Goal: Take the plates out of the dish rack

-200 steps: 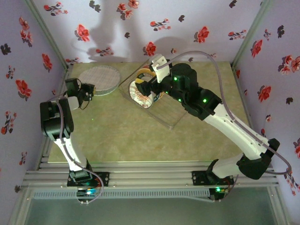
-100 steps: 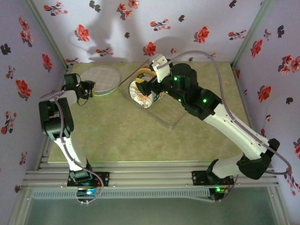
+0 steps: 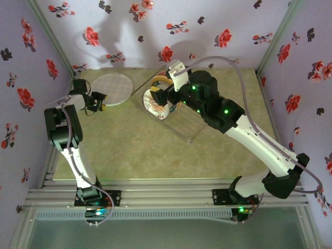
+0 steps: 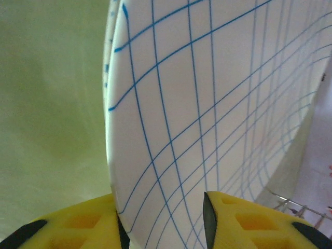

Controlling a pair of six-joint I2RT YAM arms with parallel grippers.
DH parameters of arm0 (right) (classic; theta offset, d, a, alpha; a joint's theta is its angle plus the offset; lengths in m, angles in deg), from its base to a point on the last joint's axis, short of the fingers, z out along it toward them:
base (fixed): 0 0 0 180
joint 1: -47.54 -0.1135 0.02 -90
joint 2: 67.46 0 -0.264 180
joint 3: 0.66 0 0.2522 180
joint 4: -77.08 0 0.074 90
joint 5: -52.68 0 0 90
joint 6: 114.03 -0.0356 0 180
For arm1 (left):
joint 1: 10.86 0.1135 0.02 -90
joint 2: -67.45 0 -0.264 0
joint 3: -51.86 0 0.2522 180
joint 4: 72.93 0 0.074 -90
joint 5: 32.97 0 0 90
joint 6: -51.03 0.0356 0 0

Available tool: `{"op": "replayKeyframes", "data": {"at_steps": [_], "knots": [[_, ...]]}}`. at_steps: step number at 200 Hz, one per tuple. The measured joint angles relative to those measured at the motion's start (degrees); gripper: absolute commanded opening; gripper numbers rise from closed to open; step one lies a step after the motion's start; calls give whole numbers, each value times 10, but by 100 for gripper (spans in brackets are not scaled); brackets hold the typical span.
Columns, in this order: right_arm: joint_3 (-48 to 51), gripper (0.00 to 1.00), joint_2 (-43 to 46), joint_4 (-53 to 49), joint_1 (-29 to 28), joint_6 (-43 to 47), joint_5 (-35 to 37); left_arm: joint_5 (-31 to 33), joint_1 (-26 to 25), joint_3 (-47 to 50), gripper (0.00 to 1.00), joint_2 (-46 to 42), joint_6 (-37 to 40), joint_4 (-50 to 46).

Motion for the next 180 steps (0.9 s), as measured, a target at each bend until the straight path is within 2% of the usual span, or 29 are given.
{"op": "replayKeyframes", "data": {"at_steps": [45,121,154,180], "knots": [[1,99,0,-1,0,-3,3,14,-2,-48,45,18,11,-43],[1,99,0,-9,10,-5,18,25,-5,-76,65,21,38,-97],[0,99,0,-44,43,-26,53,39,-11,-69,66,0,46,-117],[-14,95,-1,-98,92,-59,84,55,-22,-35,66,-66,47,-122]]}}
